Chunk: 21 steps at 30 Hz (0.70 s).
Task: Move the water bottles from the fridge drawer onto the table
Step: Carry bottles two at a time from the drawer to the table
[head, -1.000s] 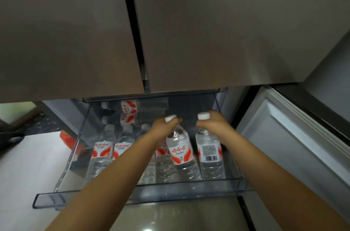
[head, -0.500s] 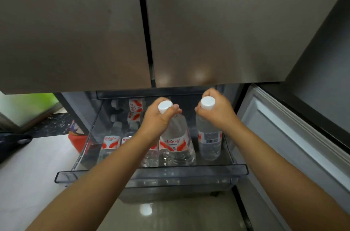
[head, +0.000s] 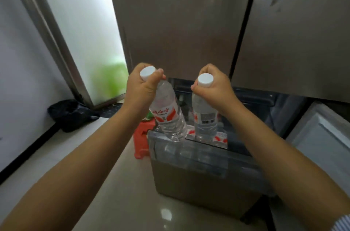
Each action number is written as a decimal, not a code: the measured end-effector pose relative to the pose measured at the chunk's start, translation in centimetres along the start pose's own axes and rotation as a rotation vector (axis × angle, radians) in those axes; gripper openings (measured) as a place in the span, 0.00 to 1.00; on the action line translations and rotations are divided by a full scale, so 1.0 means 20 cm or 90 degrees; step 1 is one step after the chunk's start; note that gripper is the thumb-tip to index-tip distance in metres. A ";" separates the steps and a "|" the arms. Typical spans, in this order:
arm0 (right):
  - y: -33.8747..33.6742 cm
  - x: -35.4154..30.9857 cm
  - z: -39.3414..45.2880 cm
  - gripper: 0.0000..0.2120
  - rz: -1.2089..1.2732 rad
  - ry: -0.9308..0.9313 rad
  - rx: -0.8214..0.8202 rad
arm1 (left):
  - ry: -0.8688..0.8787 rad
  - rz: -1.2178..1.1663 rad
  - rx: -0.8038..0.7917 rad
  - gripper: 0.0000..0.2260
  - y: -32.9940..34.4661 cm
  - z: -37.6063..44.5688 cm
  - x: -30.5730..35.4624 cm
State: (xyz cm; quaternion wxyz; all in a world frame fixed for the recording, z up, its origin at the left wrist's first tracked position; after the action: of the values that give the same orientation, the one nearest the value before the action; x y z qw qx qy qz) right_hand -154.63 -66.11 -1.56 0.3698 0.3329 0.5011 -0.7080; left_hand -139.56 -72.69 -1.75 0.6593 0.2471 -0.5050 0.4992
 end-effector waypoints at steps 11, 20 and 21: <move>1.15 -0.75 -0.14 0.18 0.132 -0.129 -0.175 | -0.089 0.101 0.283 0.13 -1.16 -0.90 0.16; 2.18 -1.28 -0.34 0.17 0.217 -0.169 -0.441 | -0.219 0.190 0.522 0.06 -1.97 -1.70 0.20; 2.29 -1.34 -0.36 0.17 0.221 -0.176 -0.470 | -0.236 0.197 0.549 0.05 -2.05 -1.78 0.21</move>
State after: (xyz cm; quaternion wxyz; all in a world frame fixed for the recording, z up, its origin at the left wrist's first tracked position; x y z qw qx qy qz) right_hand -101.20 -64.37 -2.20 0.6411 0.1599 0.6033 -0.4466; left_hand -87.40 -57.08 -3.71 0.3142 0.5040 -0.3919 0.7026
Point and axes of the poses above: each hand's wrist, its own z-axis towards the middle knuckle, its own y-axis out of the palm, x = y × z, the point moved 1 cm from there along z, towards the middle knuckle, and after that the axes turned 14 degrees about -x, right-handed, at the moved point
